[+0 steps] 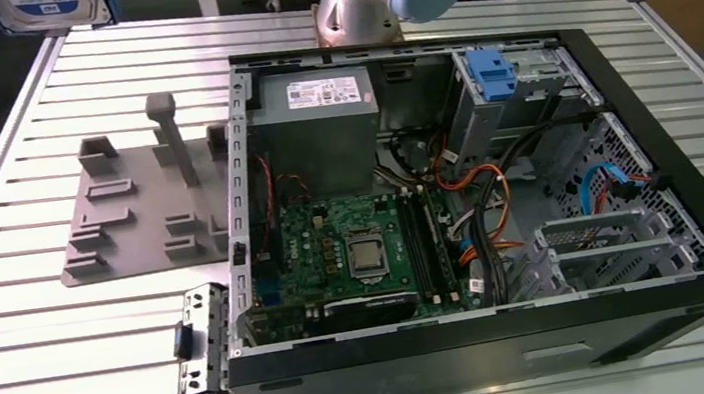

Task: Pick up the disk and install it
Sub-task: 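Pick up the disk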

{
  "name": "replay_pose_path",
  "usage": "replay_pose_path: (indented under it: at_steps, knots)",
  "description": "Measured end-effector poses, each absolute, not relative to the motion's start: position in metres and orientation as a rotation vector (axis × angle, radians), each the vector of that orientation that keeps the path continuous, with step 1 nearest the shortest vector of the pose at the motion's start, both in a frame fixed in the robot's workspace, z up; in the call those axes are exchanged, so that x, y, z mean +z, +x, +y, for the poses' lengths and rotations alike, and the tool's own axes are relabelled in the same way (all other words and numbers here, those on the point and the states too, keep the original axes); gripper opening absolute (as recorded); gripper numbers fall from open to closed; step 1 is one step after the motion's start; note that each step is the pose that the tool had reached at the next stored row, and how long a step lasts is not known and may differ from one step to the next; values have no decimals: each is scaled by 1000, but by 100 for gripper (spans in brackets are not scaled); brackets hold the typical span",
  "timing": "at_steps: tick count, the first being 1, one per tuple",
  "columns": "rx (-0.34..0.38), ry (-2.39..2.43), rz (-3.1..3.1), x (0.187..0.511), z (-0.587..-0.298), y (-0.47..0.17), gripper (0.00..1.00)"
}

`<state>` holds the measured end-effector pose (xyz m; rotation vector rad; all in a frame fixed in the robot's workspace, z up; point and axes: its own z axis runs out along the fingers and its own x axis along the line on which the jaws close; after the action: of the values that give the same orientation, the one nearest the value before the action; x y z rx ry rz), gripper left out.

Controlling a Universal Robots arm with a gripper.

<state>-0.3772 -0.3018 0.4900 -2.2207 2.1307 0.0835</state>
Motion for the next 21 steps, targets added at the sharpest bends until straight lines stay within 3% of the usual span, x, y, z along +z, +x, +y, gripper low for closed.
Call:
replay_pose_path:
  at_steps: [21]
  knots:
    - [85,-2221,2132,496,-305,-353,36]
